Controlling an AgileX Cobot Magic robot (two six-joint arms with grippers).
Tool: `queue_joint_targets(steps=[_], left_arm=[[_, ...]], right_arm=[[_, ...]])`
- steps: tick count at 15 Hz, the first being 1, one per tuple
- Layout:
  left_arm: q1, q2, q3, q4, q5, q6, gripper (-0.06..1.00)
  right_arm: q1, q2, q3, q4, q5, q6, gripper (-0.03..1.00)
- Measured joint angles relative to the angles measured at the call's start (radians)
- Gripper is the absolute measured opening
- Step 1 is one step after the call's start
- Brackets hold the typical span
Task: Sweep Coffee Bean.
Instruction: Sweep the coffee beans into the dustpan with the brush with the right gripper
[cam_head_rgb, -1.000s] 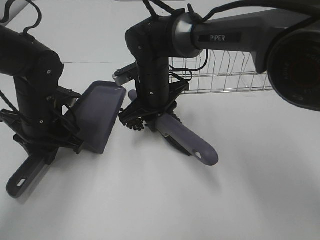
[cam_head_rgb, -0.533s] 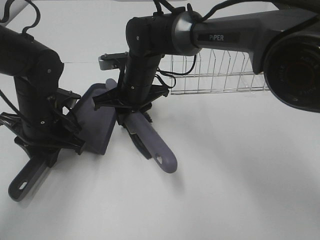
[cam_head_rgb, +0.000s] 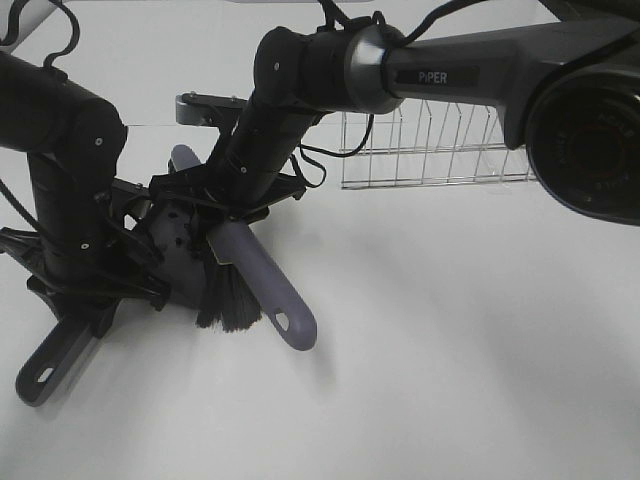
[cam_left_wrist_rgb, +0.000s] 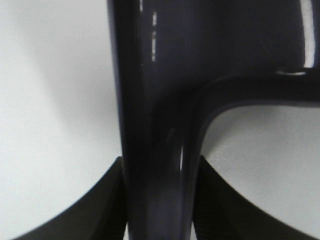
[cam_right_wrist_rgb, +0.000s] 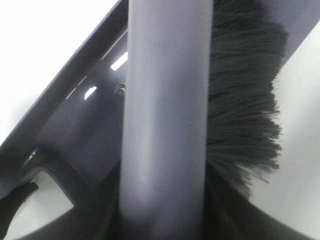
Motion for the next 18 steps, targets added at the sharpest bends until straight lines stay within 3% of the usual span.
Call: queue_joint_targets(steps=[12,17,18], left_arm=[[0.000,0.000,0.000,0.000,0.000,0.000,0.33],[0.000,0.000,0.000,0.000,0.000,0.000,0.33],[0.000,0.000,0.000,0.000,0.000,0.000,0.33]], right_arm=[[0.000,-0.041,-0.001,0.003,0.016,-0.208,0.27],[0.001,-0.082,-0.001,-0.103,0.015,-0.219,0.27],[0.001,-0.124,-0.001,-0.173,0.015,-0.219,0.27]])
